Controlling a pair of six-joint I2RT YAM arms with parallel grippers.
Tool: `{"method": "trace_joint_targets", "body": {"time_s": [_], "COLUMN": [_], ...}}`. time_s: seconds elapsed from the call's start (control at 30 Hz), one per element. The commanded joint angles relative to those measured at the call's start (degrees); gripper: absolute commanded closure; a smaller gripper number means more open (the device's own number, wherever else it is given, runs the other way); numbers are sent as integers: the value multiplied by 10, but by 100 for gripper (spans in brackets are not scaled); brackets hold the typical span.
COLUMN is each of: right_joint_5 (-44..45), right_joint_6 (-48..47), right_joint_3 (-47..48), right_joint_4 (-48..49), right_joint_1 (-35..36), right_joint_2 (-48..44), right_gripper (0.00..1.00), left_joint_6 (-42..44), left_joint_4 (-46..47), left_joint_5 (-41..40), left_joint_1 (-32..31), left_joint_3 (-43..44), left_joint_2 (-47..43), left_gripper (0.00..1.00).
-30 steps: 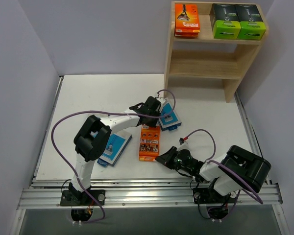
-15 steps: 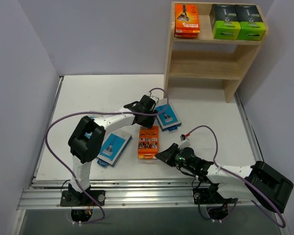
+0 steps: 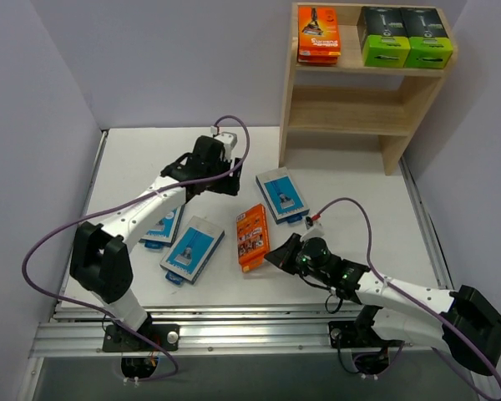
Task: Place and organize the shaving razors onto the shelf
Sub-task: Grab a shaving razor with the left arm
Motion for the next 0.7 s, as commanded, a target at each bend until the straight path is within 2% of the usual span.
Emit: {"method": "trace_joint_targets", "body": {"time_s": [0.0, 0.13, 0.37, 0.67], "right_joint_5": [5, 5, 22, 3], "right_joint_6": [-65, -135, -240, -289], "right_joint_3": [77, 154, 241, 260], "right_joint_4": [-71, -146, -235, -235], "right_joint_1": [-5, -7, -3, 9], "right_joint_2": [12, 27, 64, 92], "right_gripper": [100, 100, 100, 100], "left_joint_6": [-3, -9, -31, -57], "left_joint_4": [26, 28, -4, 18], "left_joint_5": [41, 104, 107, 179], "left_joint_1": [13, 13, -27, -57], "left_joint_3": [-6, -3, 16, 8], "left_joint_2": [-45, -53, -42, -24], "left_gripper": [20, 20, 19, 19]}}
